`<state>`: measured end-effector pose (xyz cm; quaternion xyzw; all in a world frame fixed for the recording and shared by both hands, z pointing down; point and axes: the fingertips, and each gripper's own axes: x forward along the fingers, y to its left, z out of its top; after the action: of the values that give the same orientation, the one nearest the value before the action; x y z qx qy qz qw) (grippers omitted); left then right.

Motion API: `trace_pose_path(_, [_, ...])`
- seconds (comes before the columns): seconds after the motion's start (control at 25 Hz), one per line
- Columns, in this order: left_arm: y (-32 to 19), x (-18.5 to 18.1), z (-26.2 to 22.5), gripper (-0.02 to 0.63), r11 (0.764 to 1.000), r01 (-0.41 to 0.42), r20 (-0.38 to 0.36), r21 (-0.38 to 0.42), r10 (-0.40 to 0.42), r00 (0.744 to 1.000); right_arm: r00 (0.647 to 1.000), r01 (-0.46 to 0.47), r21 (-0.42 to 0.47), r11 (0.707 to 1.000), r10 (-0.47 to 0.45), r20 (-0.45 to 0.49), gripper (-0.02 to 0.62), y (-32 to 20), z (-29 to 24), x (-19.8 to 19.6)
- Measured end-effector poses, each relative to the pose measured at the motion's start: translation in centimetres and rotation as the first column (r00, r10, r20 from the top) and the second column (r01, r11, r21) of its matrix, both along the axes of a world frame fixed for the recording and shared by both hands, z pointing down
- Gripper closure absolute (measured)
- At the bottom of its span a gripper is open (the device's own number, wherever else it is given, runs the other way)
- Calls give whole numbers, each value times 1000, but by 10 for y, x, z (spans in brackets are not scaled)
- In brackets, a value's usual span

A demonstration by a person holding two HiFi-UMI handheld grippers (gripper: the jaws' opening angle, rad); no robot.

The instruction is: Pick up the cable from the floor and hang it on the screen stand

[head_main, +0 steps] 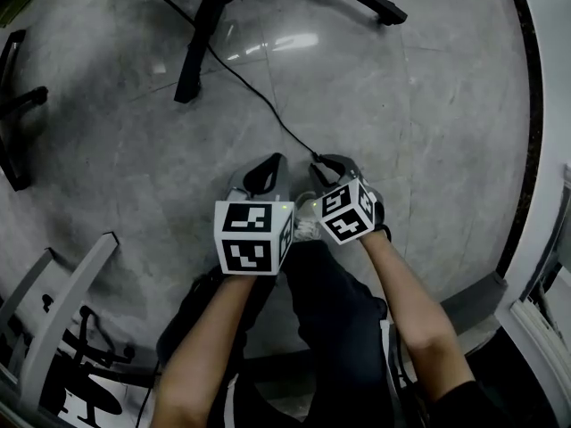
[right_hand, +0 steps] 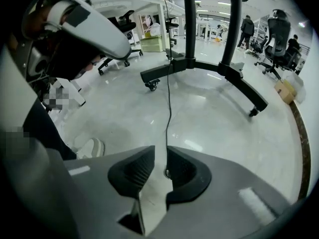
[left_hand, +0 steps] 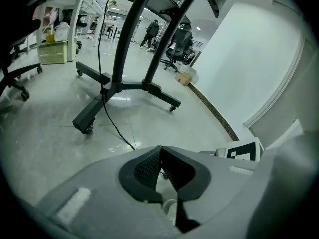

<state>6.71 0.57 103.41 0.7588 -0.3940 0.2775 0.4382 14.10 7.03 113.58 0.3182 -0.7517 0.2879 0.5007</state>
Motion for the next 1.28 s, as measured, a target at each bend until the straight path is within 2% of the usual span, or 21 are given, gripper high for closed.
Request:
trace_pose_path(0.36, [-4,13,66,609,1000,24,-9,-18,-24,1000,996,84,-55,995,-84,-7,514,4,72,7])
trace_pose_path(0.76, [-14,20,110,607,1000,15,-8,-18,-16,1000,985,170,-138,976,-173,-10,514,10,127,8])
trace_pose_path(0.92, [-23,19,114,609,1000,-10,5,1,10,1000,982,183,-165,969,-189,-21,524,12,137,9])
trace_pose_path(0.96, [-26,18,114,609,1000,-16,10,9,16,1000,982,181,-165,970,-187,-27,547,12,138,10])
trace_pose_path(1.12, [-33,12,113,608,1000,-8,15,15,7,1000,980,184,-182,966,-195,-40,554,12,138,10])
trace_pose_path(1.28, [-41,4,104,609,1000,-6,30,30,5,1000,972,209,-145,967,-221,-77,557,2,121,9])
